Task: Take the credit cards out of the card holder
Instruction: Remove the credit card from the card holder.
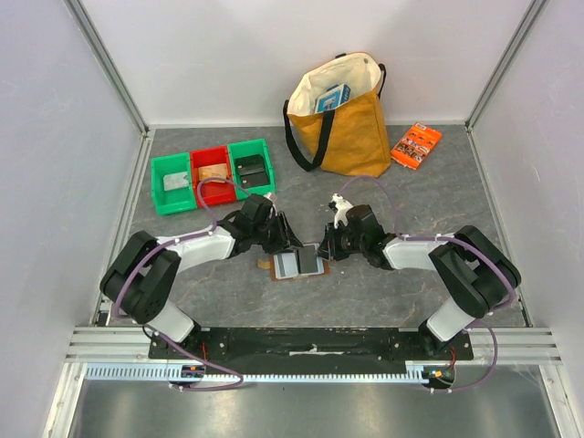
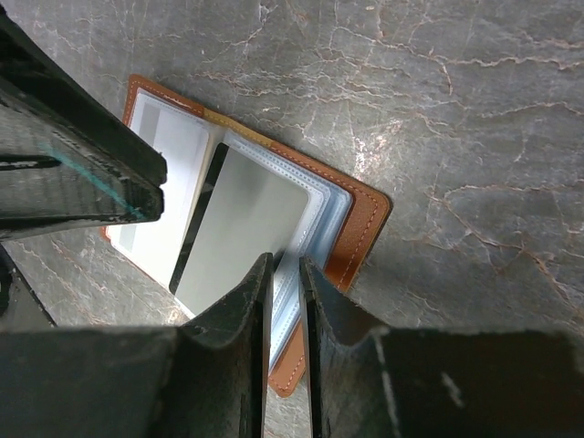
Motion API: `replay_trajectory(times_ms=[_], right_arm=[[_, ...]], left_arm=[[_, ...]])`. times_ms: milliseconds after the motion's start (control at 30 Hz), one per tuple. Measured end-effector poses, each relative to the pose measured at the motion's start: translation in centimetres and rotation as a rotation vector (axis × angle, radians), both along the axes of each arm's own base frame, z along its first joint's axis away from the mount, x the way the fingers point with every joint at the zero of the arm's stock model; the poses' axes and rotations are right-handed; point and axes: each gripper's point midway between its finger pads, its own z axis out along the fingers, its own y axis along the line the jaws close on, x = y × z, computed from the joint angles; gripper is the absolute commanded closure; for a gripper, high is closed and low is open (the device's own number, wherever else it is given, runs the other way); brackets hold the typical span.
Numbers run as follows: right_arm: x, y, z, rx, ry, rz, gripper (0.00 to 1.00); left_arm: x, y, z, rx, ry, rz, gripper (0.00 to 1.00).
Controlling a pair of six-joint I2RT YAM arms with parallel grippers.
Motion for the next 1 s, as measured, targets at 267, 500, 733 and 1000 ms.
replay_trajectory(times_ms=[267, 500, 733, 1000], right_arm=[[-0.2, 0.0, 0.0, 0.015, 0.007, 0.005, 0.75], [-0.3, 0.0, 0.0, 0.018, 0.01, 0.007, 0.76], [-0.2, 0.0, 0.0, 0.021, 0.012, 0.009, 0.76], [-0.3, 0.0, 0.0, 0.022, 0.014, 0.011, 0.76]], left_arm=[[-0.3, 0.1, -2.2, 0.02, 0.042, 0.011, 0.64], [-0.2, -0.1, -2.9, 0.012, 0.053, 0.018, 0.65], [-0.4, -0.5, -3.0, -0.007, 0.061, 0.011, 0.68], [-0.9, -0.4, -3.6, -0.021, 0.075, 0.024, 0.96]])
